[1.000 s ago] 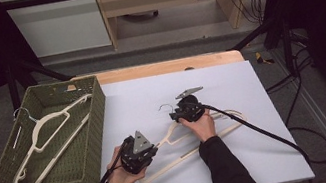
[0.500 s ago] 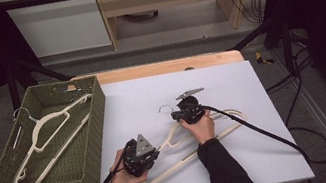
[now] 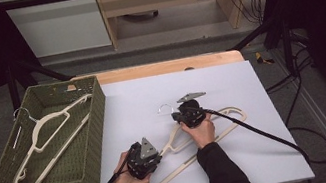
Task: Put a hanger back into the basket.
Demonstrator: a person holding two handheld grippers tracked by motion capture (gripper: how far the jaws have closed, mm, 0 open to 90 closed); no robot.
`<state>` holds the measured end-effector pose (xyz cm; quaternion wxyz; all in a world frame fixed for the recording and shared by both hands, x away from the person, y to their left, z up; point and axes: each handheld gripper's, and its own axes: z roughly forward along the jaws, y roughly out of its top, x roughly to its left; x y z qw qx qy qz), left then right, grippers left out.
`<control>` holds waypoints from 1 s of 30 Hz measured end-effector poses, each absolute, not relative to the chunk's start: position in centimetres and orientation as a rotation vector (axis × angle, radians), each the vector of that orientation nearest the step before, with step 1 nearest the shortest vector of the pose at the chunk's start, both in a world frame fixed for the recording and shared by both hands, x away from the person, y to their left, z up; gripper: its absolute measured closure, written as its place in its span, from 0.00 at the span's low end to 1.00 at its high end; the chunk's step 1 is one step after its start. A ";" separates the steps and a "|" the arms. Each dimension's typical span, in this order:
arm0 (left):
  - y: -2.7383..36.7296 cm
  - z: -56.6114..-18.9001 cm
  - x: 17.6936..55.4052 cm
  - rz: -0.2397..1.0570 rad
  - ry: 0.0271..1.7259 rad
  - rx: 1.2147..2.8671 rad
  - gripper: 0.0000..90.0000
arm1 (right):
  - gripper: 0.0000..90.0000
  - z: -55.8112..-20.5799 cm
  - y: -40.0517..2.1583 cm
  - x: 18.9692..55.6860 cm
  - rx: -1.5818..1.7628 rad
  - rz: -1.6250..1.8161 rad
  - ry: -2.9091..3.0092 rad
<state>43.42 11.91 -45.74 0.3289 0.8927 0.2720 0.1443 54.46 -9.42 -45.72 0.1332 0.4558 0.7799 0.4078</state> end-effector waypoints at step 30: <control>8.1 -46.0 50.3 -0.006 0.842 2.091 0.81 | 0.99 -44.2 -11.0 52.2 1.221 1.334 2.194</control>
